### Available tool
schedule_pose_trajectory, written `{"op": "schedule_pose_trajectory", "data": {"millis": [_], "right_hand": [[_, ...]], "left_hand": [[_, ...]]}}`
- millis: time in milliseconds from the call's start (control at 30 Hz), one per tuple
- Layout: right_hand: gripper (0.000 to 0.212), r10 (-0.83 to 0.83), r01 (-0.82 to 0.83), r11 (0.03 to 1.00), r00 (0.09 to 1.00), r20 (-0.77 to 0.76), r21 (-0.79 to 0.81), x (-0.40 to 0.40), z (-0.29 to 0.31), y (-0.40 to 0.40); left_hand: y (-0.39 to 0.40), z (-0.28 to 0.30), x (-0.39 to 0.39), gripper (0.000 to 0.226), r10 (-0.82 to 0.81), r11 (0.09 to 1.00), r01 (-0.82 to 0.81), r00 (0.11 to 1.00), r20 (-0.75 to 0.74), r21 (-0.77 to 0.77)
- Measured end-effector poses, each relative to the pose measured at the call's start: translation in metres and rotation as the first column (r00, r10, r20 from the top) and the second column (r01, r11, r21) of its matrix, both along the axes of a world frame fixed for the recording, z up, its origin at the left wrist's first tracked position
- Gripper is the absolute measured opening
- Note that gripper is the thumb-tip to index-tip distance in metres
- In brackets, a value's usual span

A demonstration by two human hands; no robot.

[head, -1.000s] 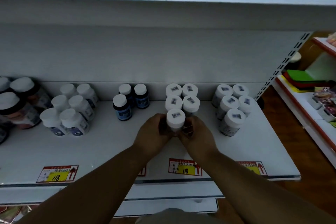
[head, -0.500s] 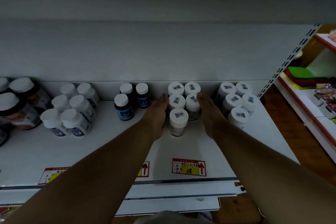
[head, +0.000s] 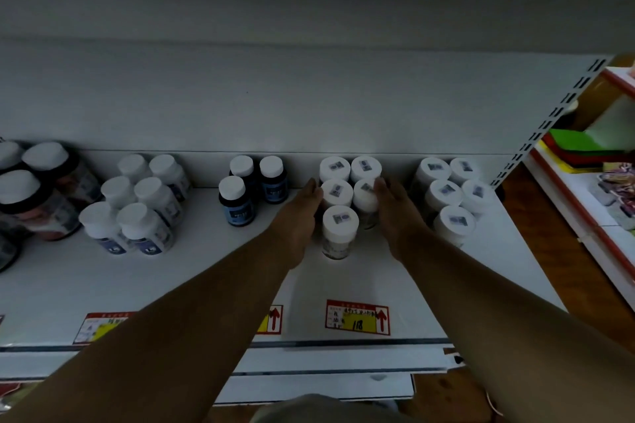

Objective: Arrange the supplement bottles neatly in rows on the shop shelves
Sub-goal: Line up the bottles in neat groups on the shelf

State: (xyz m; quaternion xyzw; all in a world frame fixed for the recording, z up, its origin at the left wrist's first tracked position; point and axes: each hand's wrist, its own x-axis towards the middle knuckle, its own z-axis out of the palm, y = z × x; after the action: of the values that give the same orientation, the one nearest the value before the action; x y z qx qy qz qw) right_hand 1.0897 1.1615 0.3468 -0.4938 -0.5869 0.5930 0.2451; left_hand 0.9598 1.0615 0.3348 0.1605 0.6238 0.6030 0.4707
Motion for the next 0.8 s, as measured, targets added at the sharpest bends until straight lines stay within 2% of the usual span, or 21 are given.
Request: {"op": "schedule_pose_trajectory", "data": {"millis": [67,133,167,233,333,500,800], "right_hand": [[0.03,-0.11,0.102,0.986,0.992,0.057,0.13,0.01,-0.001,-0.011],[0.012,-0.219,0.175,0.946,0.966,0.138,0.273,0.024,-0.002,-0.032],[0.01,-0.219,0.161,0.943,0.96,0.176,0.291,0.03,-0.003,-0.044],[0.02,-0.086,0.019,0.961,0.969,0.231,0.276,0.039,-0.007,-0.068],[0.035,0.1,-0.183,0.927,0.962,0.256,0.326,0.037,-0.015,-0.086],[0.035,0.046,-0.131,0.917,0.973,0.227,0.377,0.026,-0.021,-0.091],[0.038,0.024,-0.118,0.904,0.974,0.226,0.412,0.026,-0.022,-0.094]], "left_hand": [[-0.014,0.003,0.003,0.04,-0.009,0.997,-0.005,0.982,-0.189,-0.071],[-0.034,0.004,0.007,0.038,-0.06,0.99,-0.001,0.907,-0.417,-0.143],[-0.045,0.002,0.011,0.038,-0.088,0.986,0.008,0.867,-0.49,-0.164],[-0.061,-0.003,0.019,0.039,-0.135,0.983,0.036,0.814,-0.565,-0.182],[-0.069,-0.004,0.025,0.034,-0.203,0.976,0.112,0.775,-0.598,-0.185],[-0.066,-0.003,0.022,0.027,-0.189,0.981,0.116,0.759,-0.623,-0.156],[-0.064,-0.004,0.022,0.027,-0.175,0.984,0.126,0.78,-0.601,-0.123]]}}
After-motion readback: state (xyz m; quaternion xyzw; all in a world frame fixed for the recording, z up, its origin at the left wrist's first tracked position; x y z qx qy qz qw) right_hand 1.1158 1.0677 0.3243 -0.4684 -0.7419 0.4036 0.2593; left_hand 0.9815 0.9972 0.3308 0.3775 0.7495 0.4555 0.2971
